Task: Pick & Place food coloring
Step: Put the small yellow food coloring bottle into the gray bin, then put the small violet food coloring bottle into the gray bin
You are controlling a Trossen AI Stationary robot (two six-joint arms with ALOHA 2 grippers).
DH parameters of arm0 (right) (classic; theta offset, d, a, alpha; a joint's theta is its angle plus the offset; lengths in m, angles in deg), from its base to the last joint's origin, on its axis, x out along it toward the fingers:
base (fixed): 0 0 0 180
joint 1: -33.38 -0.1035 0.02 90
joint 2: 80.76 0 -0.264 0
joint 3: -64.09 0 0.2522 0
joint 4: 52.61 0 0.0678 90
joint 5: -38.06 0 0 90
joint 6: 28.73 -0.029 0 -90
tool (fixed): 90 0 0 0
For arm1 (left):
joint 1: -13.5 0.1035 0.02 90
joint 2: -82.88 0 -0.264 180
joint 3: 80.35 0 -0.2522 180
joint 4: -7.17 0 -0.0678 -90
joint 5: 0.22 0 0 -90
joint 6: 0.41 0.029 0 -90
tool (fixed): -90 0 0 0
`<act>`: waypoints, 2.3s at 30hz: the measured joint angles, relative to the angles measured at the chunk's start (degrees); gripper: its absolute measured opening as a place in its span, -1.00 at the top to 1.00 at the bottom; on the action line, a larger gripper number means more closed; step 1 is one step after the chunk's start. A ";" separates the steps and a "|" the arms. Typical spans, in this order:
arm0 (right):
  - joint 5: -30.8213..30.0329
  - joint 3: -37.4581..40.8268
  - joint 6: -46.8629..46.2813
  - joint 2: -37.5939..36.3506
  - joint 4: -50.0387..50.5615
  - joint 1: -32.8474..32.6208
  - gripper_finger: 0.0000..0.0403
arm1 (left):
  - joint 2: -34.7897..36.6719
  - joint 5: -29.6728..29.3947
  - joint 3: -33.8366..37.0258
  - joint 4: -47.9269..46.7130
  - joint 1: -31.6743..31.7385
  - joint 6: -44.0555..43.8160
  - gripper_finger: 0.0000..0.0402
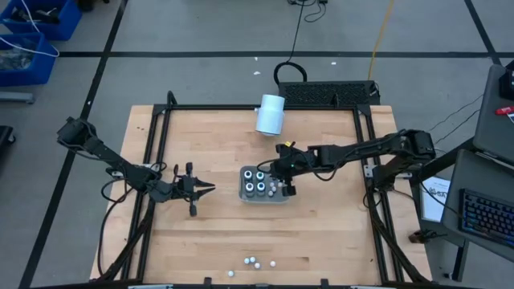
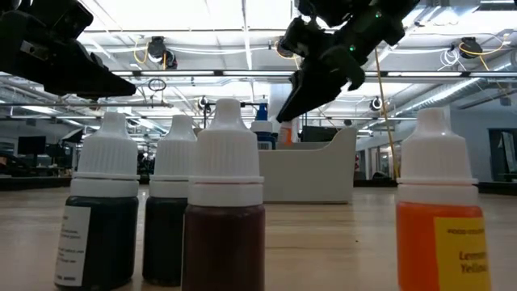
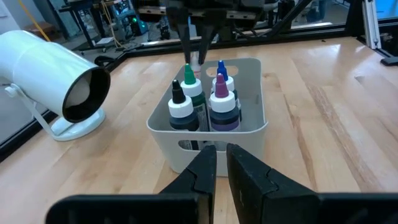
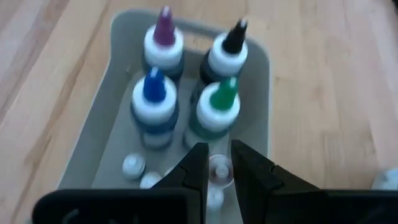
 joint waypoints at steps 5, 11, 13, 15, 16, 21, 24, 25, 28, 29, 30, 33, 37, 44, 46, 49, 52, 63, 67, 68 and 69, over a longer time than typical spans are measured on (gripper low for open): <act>-0.08 0.89 -0.27 1.14 -3.17 -0.01 0.78 | 0.02 -0.01 0.00 0.16 -0.02 0.14 0.77; -0.16 1.23 -1.48 3.99 -5.44 -0.20 0.78 | 0.02 0.00 0.00 0.26 -0.02 0.26 0.77; -0.16 1.26 -1.50 5.56 -6.52 -0.22 0.78 | 0.00 0.00 0.00 -0.06 -0.02 0.22 0.77; -0.16 1.29 -1.50 6.56 -6.00 -0.22 0.78 | 0.02 0.36 -0.02 0.18 -0.02 0.20 0.77; -0.19 1.30 -1.50 7.15 -6.50 -0.22 0.78 | 0.02 0.30 -0.02 0.10 -0.02 0.21 0.77; -0.25 1.26 -1.50 8.98 -6.43 -0.12 0.78 | 0.00 0.01 -0.02 -0.02 -0.01 0.36 0.77; -0.27 1.26 -1.49 9.79 -6.51 -0.08 0.78 | 0.00 -0.01 -0.02 -0.04 0.02 0.42 0.77; -0.30 1.26 -1.48 10.01 -6.44 -0.04 0.78 | 0.01 0.03 -0.02 -0.04 0.02 0.46 0.77; -0.30 1.24 -1.50 10.22 -6.33 0.19 0.78 | 0.01 0.00 -0.02 0.05 0.05 0.43 0.77; -0.30 1.24 -1.49 10.19 -6.43 0.22 0.77 | 0.00 0.02 -0.02 0.07 0.05 0.42 0.77; -0.31 1.24 -1.50 10.18 -6.59 0.28 0.77 | 0.00 0.02 -0.02 0.07 0.05 0.42 0.77; -0.43 1.24 -3.22 10.18 -6.92 0.55 0.72 | 0.02 0.02 -0.02 0.07 0.05 0.40 0.77; -0.48 1.24 -4.47 10.18 -6.85 1.36 0.61 | 0.00 0.04 -0.02 0.07 0.05 0.39 0.77; -0.54 1.19 -4.39 8.60 -6.79 1.39 0.51 | 0.01 0.04 -0.02 0.05 0.05 0.28 0.77; -0.56 1.19 -3.77 7.52 -6.13 1.39 0.51 | 0.01 0.04 -0.02 0.07 0.05 0.30 0.77; -0.56 1.19 -2.46 4.63 -5.33 1.39 0.51 | 0.02 0.04 -0.02 0.07 0.05 0.31 0.77; -1.54 1.19 -0.75 0.17 -1.56 1.62 0.51 | 0.02 0.02 -0.02 0.07 0.05 0.31 0.77; 8.64 13.22 -1.42 -24.48 -3.09 3.31 0.85 | 0.02 0.04 -0.02 0.40 0.05 -1.70 0.77; 8.61 23.90 -4.20 -34.58 -10.97 4.36 0.98 | 0.02 0.04 -0.02 1.25 0.05 -2.36 0.77; 8.63 26.44 -5.13 -37.03 -12.92 4.50 0.97 | 0.02 0.04 -0.02 1.47 0.05 -2.34 0.77; 8.64 28.70 -5.62 -39.40 -14.06 4.52 0.97 | 0.02 0.04 -0.02 1.67 0.05 -2.31 0.77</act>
